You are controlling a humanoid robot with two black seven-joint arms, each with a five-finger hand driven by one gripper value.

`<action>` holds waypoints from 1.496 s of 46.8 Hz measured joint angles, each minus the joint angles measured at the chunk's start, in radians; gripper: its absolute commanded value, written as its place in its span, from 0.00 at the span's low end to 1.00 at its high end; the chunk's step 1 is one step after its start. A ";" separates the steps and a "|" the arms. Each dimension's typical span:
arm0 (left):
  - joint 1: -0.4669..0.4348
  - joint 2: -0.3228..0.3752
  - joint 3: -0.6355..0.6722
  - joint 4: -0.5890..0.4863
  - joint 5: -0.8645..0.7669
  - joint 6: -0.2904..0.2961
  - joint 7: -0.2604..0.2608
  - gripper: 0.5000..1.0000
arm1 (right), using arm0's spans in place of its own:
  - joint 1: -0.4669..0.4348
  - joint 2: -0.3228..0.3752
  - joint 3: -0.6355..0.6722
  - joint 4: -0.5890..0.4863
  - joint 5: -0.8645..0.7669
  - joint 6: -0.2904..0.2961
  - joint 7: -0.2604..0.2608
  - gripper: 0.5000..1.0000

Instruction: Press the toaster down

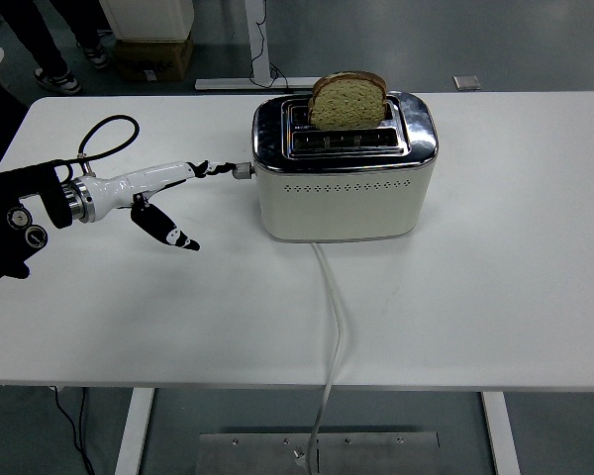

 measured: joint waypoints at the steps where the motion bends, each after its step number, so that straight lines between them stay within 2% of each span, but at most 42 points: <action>1: 0.000 -0.001 0.000 0.000 0.000 0.000 0.000 1.00 | 0.000 0.000 0.000 0.000 0.000 0.000 0.000 1.00; 70: 0.014 -0.035 0.012 0.034 -0.002 0.002 0.000 1.00 | 0.000 0.000 0.000 0.000 0.000 0.000 0.000 1.00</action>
